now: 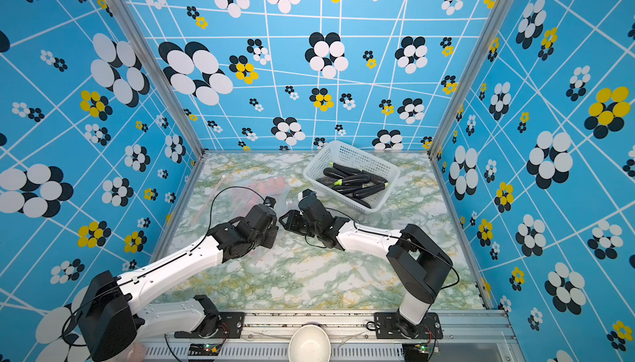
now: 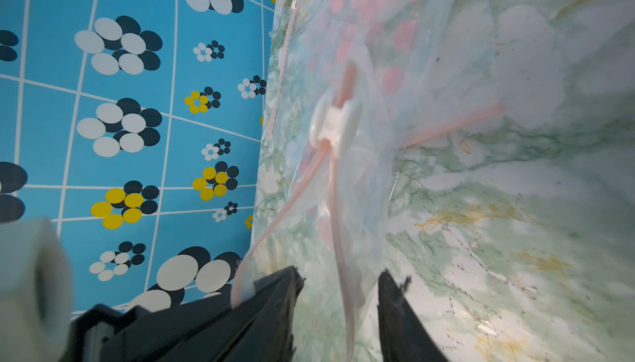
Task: Place the eggplant in a zip-top bag and seal the zipper
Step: Open the zipper of the food storage bag at the center of the board.
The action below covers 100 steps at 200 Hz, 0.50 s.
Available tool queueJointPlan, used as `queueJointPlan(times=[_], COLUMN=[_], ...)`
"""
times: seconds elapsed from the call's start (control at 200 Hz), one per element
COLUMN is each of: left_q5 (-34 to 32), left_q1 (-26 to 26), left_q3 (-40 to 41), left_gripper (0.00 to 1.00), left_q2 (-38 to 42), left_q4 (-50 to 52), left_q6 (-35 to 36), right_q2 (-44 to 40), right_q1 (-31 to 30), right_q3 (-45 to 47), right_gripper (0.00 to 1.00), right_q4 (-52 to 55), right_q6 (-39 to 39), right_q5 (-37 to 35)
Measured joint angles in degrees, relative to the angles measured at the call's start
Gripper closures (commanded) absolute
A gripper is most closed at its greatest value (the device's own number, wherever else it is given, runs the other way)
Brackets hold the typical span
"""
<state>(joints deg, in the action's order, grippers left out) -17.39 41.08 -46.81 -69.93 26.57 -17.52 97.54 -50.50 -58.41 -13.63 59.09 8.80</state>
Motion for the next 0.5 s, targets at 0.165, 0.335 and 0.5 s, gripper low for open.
queueJointPlan(times=[0.165, 0.335, 0.5], left_q5=[1.70, 2.47, 3.10], left_q1=[-0.57, -0.57, -0.57], left_q3=[1.33, 1.60, 2.62], left_gripper=[1.00, 1.00, 0.88], left_q2=[1.31, 3.10, 3.91], left_q4=[-2.73, -3.74, -4.31], left_q6=[-2.69, -4.20, -5.84], right_q2=[-0.04, 0.00, 0.35], right_q1=[-0.68, -0.87, -0.90], right_q3=[0.20, 0.22, 0.22], right_gripper=[0.65, 0.85, 0.97], right_q4=[0.92, 2.73, 2.71], right_q6=[0.57, 0.98, 1.99], right_q5=[-1.46, -2.73, -3.04])
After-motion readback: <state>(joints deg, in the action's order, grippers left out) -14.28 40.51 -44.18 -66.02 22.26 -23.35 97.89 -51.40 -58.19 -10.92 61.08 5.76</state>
